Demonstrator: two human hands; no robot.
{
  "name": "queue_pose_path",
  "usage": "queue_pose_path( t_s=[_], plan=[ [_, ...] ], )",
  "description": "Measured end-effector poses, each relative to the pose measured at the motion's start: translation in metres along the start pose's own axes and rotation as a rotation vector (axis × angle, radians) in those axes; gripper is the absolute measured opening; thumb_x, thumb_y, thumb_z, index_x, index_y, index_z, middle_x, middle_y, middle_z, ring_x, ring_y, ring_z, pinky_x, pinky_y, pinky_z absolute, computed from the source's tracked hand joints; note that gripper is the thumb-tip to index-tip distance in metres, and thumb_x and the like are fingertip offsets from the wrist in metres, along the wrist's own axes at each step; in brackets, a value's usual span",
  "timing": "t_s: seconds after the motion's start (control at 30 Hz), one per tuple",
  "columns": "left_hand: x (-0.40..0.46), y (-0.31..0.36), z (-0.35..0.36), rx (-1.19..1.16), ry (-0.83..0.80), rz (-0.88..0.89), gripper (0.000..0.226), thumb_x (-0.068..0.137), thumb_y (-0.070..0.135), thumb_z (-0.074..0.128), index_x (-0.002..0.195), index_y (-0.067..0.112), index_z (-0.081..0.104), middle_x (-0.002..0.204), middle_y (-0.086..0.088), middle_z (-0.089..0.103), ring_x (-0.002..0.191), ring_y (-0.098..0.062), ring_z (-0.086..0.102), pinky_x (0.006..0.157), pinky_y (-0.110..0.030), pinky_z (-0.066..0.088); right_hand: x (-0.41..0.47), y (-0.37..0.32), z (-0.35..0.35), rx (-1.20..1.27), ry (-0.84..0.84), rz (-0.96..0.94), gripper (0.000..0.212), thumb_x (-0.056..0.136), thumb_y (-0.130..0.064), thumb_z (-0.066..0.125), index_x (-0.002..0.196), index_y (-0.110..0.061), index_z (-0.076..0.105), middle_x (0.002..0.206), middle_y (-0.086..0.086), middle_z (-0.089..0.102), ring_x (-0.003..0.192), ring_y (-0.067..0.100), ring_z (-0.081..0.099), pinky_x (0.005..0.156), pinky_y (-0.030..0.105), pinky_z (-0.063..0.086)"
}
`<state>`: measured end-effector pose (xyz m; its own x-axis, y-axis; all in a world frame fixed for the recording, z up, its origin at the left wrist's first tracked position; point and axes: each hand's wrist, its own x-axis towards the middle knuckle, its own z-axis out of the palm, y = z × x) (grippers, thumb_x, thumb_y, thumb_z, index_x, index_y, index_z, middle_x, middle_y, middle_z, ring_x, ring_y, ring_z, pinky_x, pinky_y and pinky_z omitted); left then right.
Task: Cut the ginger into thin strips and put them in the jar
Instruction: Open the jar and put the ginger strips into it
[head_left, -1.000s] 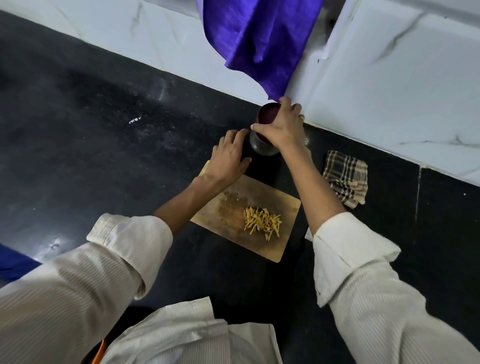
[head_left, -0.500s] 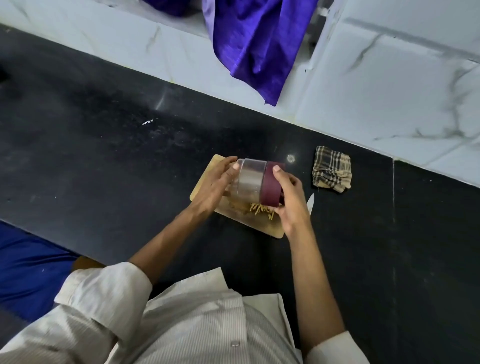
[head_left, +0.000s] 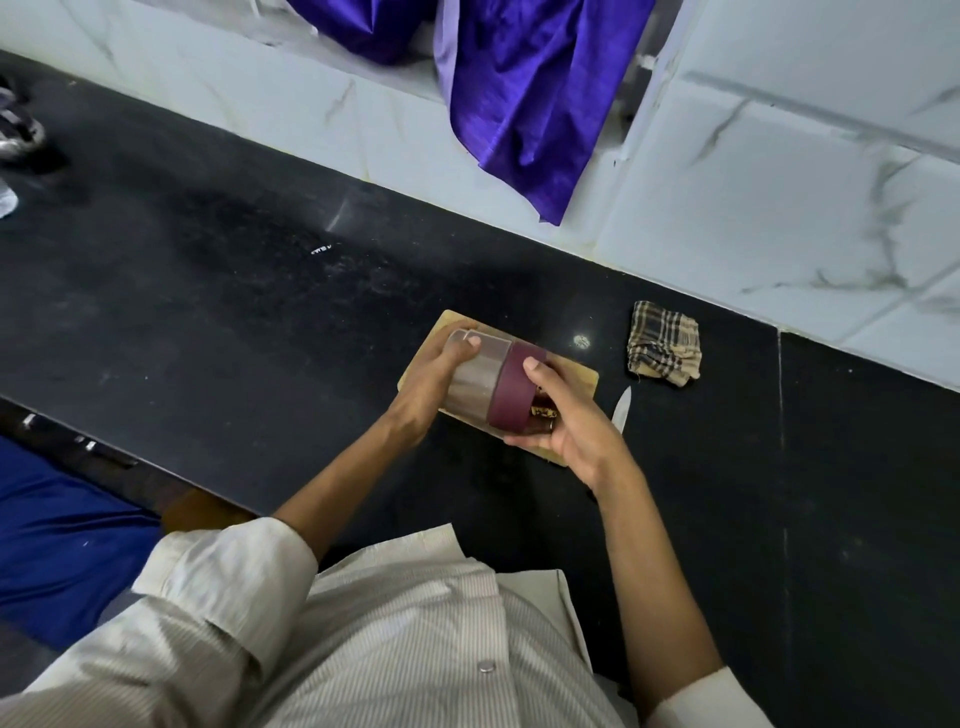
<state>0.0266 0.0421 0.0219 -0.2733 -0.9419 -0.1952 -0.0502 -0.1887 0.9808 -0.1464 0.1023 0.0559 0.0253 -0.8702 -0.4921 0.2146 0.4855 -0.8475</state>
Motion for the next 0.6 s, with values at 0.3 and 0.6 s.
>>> queue_pose_path(
  t_s=[0.3, 0.6],
  plan=[
    [-0.008, 0.002, 0.003, -0.116, 0.000, -0.181, 0.061, 0.076, 0.062, 0.049, 0.114, 0.017, 0.061, 0.108, -0.020, 0.066, 0.087, -0.035, 0.068, 0.058, -0.042, 0.055, 0.001, 0.004, -0.008, -0.366, -0.033, -0.250, 0.076, 0.072, -0.046, 0.082, 0.138, -0.046, 0.044, 0.141, -0.010, 0.043, 0.130, 0.015, 0.045, 0.105, 0.039, 0.046],
    [-0.009, 0.000, -0.002, -0.109, 0.002, -0.150, 0.042, 0.079, 0.057, 0.051, 0.103, 0.025, 0.064, 0.112, -0.017, 0.062, 0.093, -0.033, 0.065, 0.060, -0.043, 0.055, 0.002, 0.010, -0.012, -0.303, -0.056, -0.100, 0.079, 0.078, -0.042, 0.078, 0.145, -0.044, 0.035, 0.145, -0.001, 0.042, 0.118, 0.026, 0.059, 0.089, 0.047, 0.058]
  ],
)
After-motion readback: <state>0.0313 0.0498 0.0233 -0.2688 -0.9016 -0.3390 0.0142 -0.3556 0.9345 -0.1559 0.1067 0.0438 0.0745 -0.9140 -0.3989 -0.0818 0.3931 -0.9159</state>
